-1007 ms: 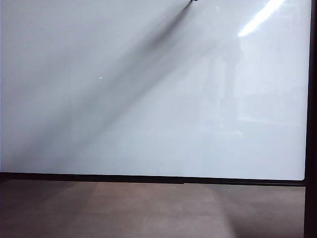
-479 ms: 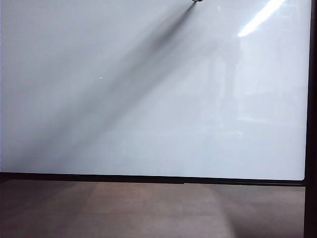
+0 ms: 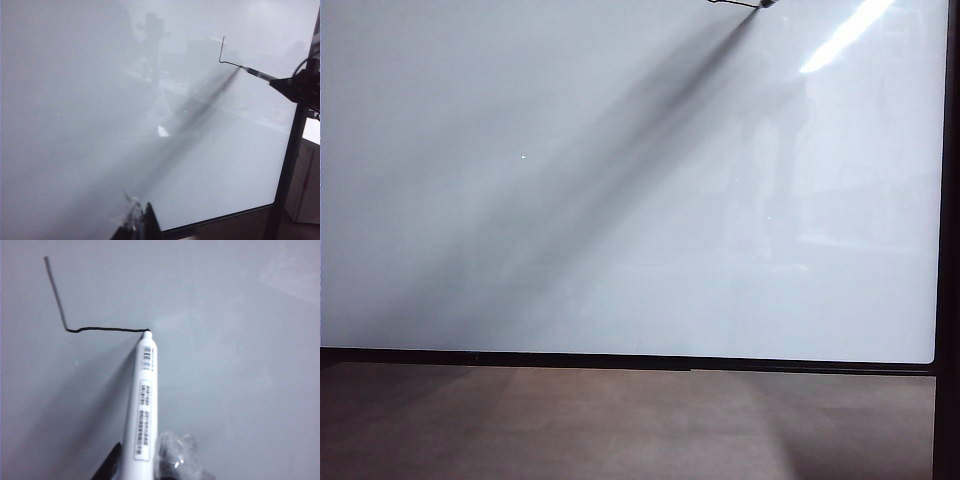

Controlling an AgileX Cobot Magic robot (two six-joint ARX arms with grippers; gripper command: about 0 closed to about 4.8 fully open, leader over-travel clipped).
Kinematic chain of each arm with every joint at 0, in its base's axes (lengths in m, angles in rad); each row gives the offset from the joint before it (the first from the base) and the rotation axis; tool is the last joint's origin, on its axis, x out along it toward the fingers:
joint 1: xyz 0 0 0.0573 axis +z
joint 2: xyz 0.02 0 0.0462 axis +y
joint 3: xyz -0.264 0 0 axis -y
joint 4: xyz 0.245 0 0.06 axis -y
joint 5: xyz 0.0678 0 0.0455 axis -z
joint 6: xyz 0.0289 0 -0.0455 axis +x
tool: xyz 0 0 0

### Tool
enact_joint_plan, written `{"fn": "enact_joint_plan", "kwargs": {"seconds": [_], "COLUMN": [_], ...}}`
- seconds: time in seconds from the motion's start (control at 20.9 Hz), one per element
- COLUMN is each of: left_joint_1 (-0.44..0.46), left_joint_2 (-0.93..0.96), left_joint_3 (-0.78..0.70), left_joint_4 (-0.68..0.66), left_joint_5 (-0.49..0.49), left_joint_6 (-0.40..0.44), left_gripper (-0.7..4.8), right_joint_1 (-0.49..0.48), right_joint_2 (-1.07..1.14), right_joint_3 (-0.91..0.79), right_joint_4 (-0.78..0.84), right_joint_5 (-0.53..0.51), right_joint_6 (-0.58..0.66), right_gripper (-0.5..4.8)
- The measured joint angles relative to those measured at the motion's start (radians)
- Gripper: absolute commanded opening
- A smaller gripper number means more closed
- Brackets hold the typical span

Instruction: Reach to the right to find the marker pen, pick it up, and write the number 9 on the whiteboard.

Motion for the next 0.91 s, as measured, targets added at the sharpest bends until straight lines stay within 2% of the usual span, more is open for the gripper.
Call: {"fn": "enact_joint_plan", "kwargs": {"seconds": [0.24, 0.48, 0.67, 0.91], "left_joint_1": [0.0, 0.0, 0.0, 0.0], "left_joint_2": [0.0, 0.0, 0.0, 0.0], "left_joint_3": [0.0, 0.0, 0.0, 0.0], "left_joint_4": [0.0, 0.0, 0.002, 0.02], "left_joint_5": [0.0, 0.0, 0.0, 0.0], "left_joint_6": [0.0, 0.0, 0.0, 0.0], "left_gripper": [-0.05, -0.05, -0.05, -0.05], "right_joint_1": [-0.008, 0.025, 0.027, 0.023], "right_joint_2": [-0.03, -0.043, 0.005, 0.048], "right_joint_3": [-0.003, 0.011, 0.089, 0.177], "right_joint_4": [0.0, 0.056, 0.035, 0.007], "right_joint_5": [-0.063, -0.097, -0.158, -0.169], "right_joint_6": [0.0, 0.0, 0.0, -0.002], "right_gripper": [-0.06, -0.06, -0.06, -0.06]}}
